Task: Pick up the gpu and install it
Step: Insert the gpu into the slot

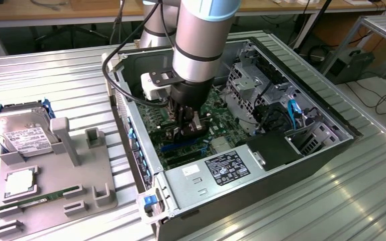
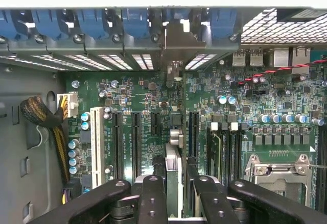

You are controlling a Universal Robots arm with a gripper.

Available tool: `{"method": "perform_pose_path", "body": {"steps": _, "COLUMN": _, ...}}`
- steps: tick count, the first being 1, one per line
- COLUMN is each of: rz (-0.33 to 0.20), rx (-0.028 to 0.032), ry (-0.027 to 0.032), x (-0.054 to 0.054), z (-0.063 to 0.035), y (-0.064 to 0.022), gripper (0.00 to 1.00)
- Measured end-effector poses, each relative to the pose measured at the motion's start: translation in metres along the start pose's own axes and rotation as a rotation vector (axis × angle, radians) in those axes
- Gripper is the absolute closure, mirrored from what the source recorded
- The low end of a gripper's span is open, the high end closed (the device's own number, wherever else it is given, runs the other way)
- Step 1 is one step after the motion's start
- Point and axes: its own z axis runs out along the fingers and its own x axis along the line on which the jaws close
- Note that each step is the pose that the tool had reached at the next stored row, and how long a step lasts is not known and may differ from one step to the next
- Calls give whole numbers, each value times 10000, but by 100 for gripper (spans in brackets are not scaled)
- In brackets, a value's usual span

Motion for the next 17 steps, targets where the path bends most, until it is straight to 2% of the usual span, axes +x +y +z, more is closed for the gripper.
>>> {"method": "perform_pose_path", "body": {"steps": 9, "rz": 21, "rx": 2, "ry": 0, "x": 11, "z": -9, "y": 3, "gripper": 74}}
{"method": "perform_pose_path", "body": {"steps": 17, "rz": 23, "rx": 2, "ry": 30, "x": 15, "z": 17, "y": 2, "gripper": 74}}
